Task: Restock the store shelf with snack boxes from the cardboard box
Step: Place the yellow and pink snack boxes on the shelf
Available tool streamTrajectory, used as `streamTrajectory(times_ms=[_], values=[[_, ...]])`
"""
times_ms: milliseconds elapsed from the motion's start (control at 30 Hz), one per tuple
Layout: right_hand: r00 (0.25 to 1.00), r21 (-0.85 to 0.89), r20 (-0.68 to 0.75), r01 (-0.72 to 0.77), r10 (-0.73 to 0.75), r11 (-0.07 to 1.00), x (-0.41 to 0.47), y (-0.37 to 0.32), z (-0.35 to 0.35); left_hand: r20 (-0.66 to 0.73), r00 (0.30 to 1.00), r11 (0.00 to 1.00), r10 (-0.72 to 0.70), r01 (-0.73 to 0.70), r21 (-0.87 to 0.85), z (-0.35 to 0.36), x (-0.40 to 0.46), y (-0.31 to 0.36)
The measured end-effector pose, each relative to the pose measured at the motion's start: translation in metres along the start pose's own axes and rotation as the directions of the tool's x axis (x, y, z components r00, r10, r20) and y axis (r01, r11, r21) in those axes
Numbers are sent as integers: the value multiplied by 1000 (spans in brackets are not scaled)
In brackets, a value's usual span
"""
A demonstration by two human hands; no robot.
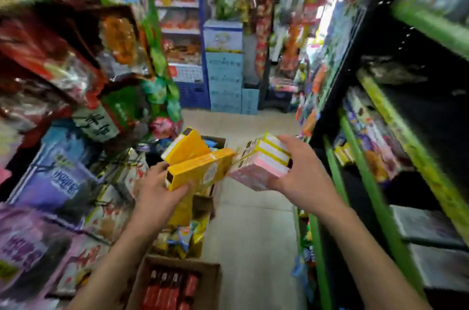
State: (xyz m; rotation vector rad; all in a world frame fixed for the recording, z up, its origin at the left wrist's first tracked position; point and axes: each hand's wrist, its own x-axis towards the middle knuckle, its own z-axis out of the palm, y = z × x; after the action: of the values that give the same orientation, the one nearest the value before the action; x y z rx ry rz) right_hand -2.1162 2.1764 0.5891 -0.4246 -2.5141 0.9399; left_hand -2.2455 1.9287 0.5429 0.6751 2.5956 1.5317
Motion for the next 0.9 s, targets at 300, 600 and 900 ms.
streamTrajectory(times_ms=[300,600,900], values=[[925,-205,-379,-112,27,972,-6,66,-105,160,962,964,223,-194,-181,117,90,106],[810,-329,-583,-167,-61,929,-2,91,-150,318,943,888,99,60,-455,212,159,164],[717,-714,-619,-343,-322,610,34,141,-139,662,733,524,154,507,-684,319,261,206]])
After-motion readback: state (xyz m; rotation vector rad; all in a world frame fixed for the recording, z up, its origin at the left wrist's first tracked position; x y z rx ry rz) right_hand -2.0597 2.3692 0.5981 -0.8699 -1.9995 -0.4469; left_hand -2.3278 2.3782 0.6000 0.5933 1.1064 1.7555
